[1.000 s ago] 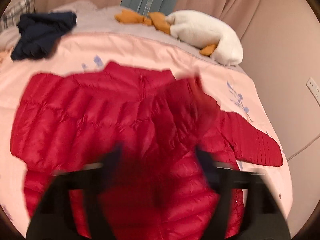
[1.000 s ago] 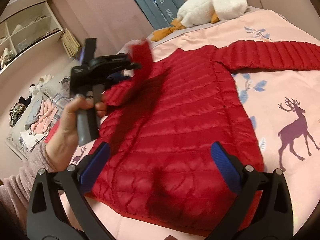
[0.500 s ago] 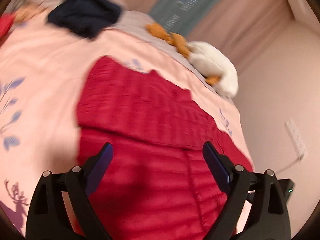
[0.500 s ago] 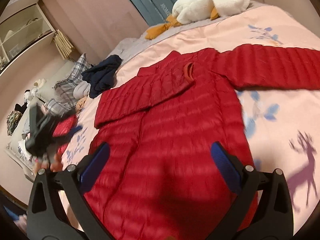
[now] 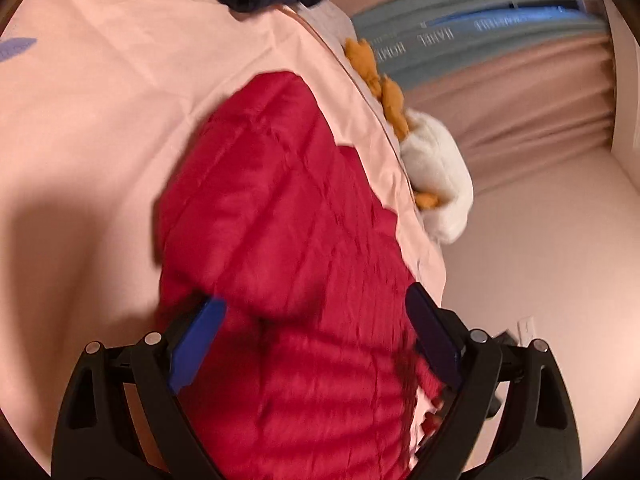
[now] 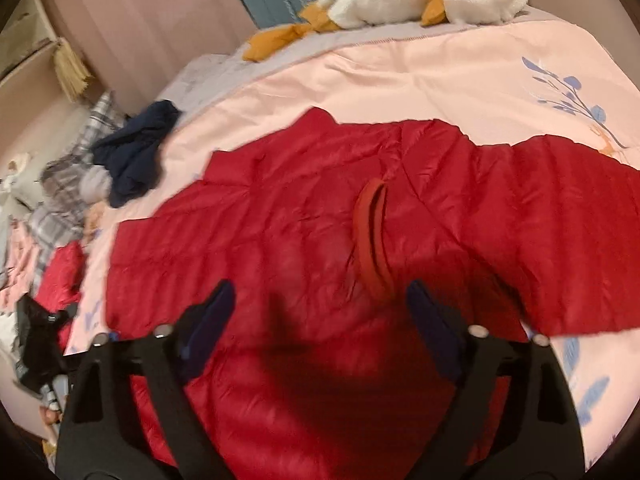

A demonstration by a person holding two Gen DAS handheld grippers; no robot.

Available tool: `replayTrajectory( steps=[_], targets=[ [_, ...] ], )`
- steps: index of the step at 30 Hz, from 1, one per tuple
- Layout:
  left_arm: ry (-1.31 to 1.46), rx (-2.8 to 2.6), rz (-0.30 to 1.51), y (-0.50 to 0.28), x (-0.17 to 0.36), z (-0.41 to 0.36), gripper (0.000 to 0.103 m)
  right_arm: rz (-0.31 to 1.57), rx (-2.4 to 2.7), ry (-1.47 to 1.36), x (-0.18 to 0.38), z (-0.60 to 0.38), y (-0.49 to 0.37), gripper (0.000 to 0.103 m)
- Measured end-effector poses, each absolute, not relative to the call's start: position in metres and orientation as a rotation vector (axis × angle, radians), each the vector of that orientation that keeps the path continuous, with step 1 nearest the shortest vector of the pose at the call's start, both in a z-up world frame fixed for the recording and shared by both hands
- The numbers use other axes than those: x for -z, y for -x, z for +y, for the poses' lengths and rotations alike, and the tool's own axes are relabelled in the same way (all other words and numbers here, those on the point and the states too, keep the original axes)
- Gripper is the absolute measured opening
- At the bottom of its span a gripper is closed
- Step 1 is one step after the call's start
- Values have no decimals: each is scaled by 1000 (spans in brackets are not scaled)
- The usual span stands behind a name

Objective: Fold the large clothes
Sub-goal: 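Fold the held sleeve across the jacket body with the left gripper, release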

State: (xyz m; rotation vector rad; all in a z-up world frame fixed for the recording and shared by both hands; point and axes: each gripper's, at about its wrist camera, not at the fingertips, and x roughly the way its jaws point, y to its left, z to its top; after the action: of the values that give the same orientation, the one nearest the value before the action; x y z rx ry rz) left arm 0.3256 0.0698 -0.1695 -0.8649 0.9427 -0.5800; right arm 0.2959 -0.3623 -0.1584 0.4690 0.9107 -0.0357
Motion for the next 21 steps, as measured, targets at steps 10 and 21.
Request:
replayTrajectory(
  steps=[10,21],
  targets=[
    [781,407,895,-349,175,60,90,903,161,-384,163,-382,-291,14],
    [429,360,947,-333,143,68,91,867,174,-221,136,-381,-274,56]
  ],
)
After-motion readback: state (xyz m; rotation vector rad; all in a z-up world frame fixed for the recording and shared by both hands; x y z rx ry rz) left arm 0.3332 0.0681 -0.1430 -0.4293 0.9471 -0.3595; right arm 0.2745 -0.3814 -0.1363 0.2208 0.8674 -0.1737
